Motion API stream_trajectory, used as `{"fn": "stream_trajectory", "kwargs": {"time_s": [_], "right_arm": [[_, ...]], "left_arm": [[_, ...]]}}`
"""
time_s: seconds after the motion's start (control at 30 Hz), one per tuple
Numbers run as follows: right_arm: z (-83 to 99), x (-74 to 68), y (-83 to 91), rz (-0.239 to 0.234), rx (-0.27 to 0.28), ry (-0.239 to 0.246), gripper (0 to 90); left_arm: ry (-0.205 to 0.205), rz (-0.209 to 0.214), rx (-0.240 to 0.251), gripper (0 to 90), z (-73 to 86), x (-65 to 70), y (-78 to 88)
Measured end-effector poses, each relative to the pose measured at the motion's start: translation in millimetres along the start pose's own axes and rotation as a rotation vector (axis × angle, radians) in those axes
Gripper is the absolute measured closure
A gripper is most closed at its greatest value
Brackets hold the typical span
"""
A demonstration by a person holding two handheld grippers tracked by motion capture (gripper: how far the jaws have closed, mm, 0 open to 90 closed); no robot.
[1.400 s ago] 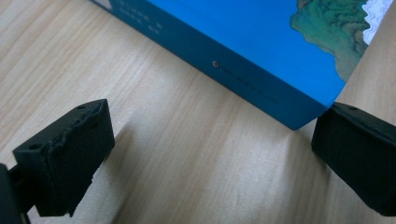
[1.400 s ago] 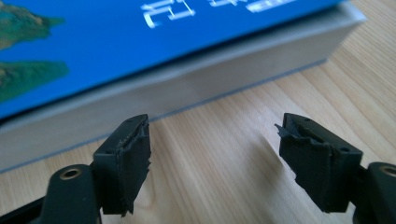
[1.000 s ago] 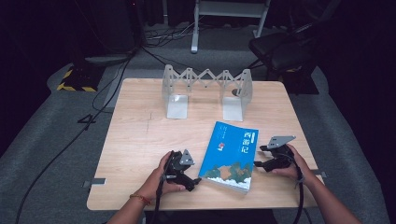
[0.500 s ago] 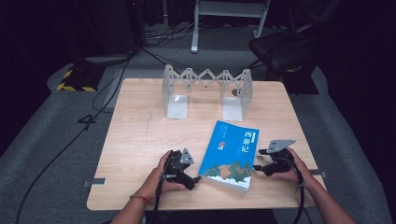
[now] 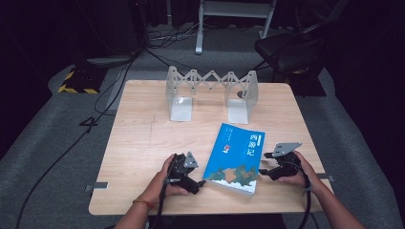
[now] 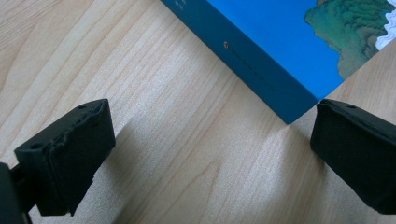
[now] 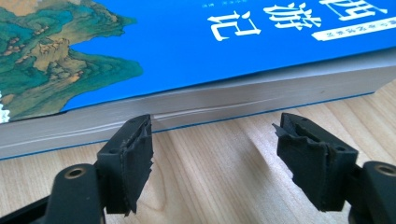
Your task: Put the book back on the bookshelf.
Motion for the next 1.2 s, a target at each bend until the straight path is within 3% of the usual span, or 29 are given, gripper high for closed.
{"fn": "stream_trajectory", "kwargs": {"time_s": [0.23,0.33,0.4,0.7,1.2], "right_arm": [[-2.3,1.6,8.6,-0.035,0.054,-0.034,27.7],[-3.5,0.5,8.6,-0.008,0.039,-0.019,28.0],[-1.5,-2.1,3.7,0.011,-0.001,0.017,31.2],[2.3,-8.6,-5.1,-0.009,-0.046,0.042,30.5],[2.3,-8.7,-1.8,-0.022,-0.016,0.037,32.4]], "left_arm": [[0.002,-0.001,0.0,0.4,0.1,0.1,0.1],[0.002,-0.002,0.0,0.4,0.1,0.1,0.0],[0.001,-0.003,-0.001,0.4,0.3,0.1,0.2],[0.003,-0.005,0.003,0.4,0.7,0.2,0.2],[0.003,-0.004,0.001,0.4,1.2,0.4,0.6]]}}
Point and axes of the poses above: each handheld gripper's, and its own axes: y roughly backward along the jaws, z roughly out of its underside, x roughly to its right, the point moved 6 cm from there along -y, roughly forward along the jaws, and after that the axes turned 11 degrees about -x, right-handed, at the moved point
